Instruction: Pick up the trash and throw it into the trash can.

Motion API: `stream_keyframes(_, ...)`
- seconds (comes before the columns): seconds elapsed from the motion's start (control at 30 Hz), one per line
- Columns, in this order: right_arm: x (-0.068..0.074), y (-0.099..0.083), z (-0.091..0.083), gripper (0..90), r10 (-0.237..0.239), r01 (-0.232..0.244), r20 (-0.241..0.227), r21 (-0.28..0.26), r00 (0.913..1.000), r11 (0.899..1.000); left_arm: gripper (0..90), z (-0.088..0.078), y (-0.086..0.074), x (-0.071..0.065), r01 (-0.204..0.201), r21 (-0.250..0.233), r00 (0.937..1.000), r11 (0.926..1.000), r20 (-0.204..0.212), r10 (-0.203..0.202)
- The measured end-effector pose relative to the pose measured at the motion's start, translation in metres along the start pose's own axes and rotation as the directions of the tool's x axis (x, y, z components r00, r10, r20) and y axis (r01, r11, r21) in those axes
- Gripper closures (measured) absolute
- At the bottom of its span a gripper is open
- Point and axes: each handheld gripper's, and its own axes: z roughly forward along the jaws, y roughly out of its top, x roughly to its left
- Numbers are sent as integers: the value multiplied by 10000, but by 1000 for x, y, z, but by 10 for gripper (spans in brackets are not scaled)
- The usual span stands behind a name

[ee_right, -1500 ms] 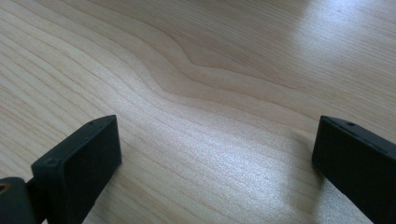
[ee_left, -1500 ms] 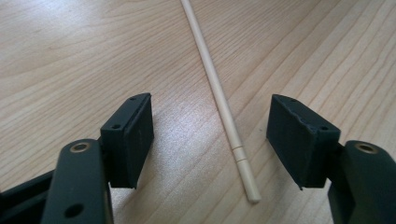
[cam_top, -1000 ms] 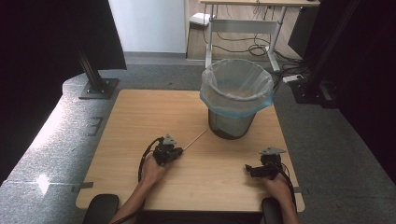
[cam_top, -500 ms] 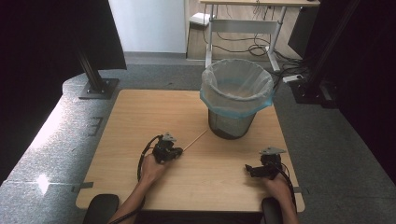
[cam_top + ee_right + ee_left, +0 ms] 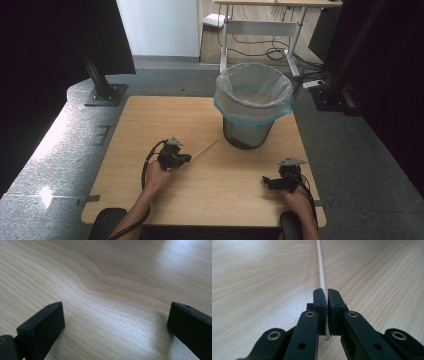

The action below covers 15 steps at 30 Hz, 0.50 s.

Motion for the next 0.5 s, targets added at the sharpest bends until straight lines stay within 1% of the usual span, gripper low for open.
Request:
stream_keyframes(0.33,0,0,0,6,5,-5,3,7,10000,10000,864,-25,21,6,139,4,9995,9999,280,-139)
stream_keyframes(0.5,0,0,0,6,-1,1,6,13,10000,10000,864,-39,34,8,126,-134,9997,9998,220,-123)
